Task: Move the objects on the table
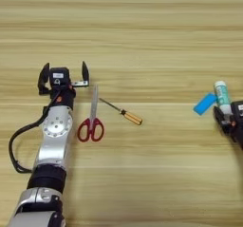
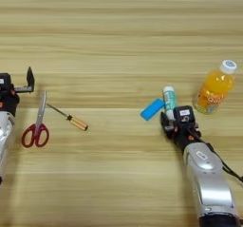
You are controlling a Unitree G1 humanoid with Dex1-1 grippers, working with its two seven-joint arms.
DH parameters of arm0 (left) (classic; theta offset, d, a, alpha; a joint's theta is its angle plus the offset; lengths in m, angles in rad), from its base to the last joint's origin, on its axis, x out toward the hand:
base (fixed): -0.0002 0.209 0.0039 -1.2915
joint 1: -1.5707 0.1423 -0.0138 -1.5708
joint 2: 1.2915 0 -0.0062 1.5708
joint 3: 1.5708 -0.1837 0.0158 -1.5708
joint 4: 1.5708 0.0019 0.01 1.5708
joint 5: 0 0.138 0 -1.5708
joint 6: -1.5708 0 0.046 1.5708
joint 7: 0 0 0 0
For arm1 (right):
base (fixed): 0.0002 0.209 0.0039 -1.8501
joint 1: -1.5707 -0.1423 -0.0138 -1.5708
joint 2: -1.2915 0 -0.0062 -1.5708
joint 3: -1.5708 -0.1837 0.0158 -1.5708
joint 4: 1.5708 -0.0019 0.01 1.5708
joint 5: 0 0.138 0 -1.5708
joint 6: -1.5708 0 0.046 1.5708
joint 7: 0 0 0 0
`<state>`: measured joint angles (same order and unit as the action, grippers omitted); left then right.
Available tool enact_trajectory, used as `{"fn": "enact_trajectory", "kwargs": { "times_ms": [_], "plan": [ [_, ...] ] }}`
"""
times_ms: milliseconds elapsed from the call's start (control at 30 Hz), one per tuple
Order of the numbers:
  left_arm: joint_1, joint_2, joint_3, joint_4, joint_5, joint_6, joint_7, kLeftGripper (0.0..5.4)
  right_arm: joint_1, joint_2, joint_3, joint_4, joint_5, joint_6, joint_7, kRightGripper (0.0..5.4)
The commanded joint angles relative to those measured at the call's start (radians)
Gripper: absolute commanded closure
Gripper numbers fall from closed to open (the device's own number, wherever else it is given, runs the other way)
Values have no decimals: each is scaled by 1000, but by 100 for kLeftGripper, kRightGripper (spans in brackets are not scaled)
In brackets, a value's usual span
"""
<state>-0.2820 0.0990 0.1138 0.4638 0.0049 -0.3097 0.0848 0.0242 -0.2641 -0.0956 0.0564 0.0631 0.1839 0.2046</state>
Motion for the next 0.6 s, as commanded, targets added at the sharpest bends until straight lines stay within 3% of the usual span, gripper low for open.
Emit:
{"fn": "enact_trajectory", "kwargs": {
  "times_ms": [33, 600],
  "plan": [
    [-4, 4, -2, -6, 6, 20, -2, 0, 13, 4, 1, 22, -2, 19, -2, 353],
    [-3, 4, -3, -5, 8, 18, -1, 0, 15, 8, -16, 0, -4, -21, -21, 370]
  ]
}}
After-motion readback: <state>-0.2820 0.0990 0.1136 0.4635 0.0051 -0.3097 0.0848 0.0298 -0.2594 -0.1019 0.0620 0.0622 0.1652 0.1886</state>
